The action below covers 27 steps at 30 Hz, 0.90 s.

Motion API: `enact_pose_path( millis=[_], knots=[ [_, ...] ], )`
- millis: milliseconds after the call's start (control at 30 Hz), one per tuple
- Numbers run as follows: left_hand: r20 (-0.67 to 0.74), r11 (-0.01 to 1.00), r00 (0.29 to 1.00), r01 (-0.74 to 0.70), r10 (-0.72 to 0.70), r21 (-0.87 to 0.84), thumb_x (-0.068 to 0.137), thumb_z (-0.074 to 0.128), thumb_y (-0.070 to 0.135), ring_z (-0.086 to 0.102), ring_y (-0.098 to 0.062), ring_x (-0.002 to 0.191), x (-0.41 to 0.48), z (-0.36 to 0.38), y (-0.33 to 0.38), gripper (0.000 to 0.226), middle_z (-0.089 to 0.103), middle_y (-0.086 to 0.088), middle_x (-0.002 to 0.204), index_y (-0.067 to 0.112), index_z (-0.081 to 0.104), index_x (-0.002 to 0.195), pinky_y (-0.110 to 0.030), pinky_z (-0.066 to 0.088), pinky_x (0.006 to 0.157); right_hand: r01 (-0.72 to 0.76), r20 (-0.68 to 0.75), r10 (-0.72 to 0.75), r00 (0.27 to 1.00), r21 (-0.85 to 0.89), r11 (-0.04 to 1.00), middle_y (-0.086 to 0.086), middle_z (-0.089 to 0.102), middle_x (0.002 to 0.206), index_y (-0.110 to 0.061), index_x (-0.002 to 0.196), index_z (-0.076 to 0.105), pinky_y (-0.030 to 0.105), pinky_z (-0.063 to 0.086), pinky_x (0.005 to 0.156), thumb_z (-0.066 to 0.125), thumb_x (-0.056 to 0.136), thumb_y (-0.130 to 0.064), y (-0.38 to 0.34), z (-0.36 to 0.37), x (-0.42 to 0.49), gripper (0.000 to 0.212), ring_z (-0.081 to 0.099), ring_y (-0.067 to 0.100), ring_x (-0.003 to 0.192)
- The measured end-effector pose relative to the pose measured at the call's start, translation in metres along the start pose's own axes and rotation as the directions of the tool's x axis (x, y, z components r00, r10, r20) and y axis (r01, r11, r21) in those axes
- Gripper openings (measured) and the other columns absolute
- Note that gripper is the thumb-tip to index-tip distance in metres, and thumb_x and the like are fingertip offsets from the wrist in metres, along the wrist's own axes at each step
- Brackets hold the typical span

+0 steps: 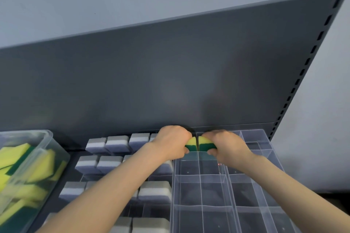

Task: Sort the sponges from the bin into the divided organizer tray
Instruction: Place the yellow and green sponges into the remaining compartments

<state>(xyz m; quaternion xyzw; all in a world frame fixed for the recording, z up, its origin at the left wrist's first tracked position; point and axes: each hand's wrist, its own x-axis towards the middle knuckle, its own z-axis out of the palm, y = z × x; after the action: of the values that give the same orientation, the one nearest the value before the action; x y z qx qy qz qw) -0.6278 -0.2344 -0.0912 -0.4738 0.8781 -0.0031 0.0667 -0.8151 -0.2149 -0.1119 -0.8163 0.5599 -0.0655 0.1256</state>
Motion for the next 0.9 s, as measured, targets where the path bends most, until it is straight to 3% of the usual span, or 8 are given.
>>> enact_pose_path(
  millis=[167, 333, 500, 700, 900],
  knots=[
    [-0.051, 0.997, 0.999, 0.014, -0.017, -0.071, 0.080, 0.067, 0.042, 0.051, -0.019, 0.106, -0.014, -0.008, 0.000, 0.049, 0.059, 0.003, 0.113, 0.020, 0.055, 0.122, -0.039, 0.048, 0.083, 0.005, -0.008, -0.005, 1.000, 0.045, 0.999, -0.006, 0.056, 0.126, -0.029, 0.137, 0.041, 0.034, 0.048, 0.089, 0.063, 0.084, -0.031, -0.003, -0.015, -0.004, 0.058, 0.051, 0.018, 0.113],
    [-0.184, 0.988, 0.977, 0.085, -0.108, -0.130, 0.087, 0.062, 0.040, 0.048, -0.016, 0.118, -0.048, -0.029, -0.005, 0.054, 0.056, 0.006, 0.127, 0.027, 0.046, 0.137, -0.037, 0.046, 0.091, 0.058, -0.114, -0.050, 0.992, 0.068, 0.996, -0.006, 0.053, 0.135, -0.028, 0.141, 0.038, 0.032, 0.045, 0.097, 0.063, 0.086, -0.032, -0.022, -0.036, -0.013, 0.060, 0.047, 0.018, 0.123],
    [-0.248, 0.967, 0.938, 0.217, -0.244, -0.130, 0.088, 0.057, 0.041, 0.056, -0.014, 0.107, -0.111, -0.048, -0.025, 0.041, 0.059, 0.011, 0.120, 0.036, 0.053, 0.129, -0.034, 0.051, 0.080, 0.153, -0.185, -0.137, 0.973, 0.077, 0.985, -0.007, 0.053, 0.135, -0.029, 0.139, 0.042, 0.028, 0.042, 0.099, 0.061, 0.088, -0.032, -0.072, -0.050, -0.018, 0.055, 0.046, 0.015, 0.124],
    [-0.186, 0.886, 0.867, 0.458, -0.463, -0.069, 0.086, 0.053, 0.044, 0.059, -0.017, 0.101, -0.207, -0.048, -0.075, 0.031, 0.060, 0.009, 0.108, 0.034, 0.060, 0.114, -0.031, 0.049, 0.076, 0.194, -0.149, -0.186, 0.971, 0.046, 0.980, -0.009, 0.051, 0.137, -0.031, 0.134, 0.048, 0.027, 0.040, 0.099, 0.058, 0.088, -0.035, -0.152, -0.043, -0.016, 0.047, 0.049, 0.014, 0.124],
    [-0.116, 0.761, 0.755, 0.648, -0.646, -0.017, 0.082, 0.056, 0.051, 0.061, -0.020, 0.098, -0.314, -0.033, -0.131, 0.027, 0.065, 0.005, 0.099, 0.028, 0.060, 0.096, -0.028, 0.036, 0.063, 0.190, -0.105, -0.193, 0.976, -0.034, 0.981, -0.008, 0.057, 0.129, -0.034, 0.128, 0.050, 0.030, 0.047, 0.091, 0.055, 0.088, -0.037, -0.239, -0.018, -0.018, 0.041, 0.055, 0.017, 0.116]
  ],
)
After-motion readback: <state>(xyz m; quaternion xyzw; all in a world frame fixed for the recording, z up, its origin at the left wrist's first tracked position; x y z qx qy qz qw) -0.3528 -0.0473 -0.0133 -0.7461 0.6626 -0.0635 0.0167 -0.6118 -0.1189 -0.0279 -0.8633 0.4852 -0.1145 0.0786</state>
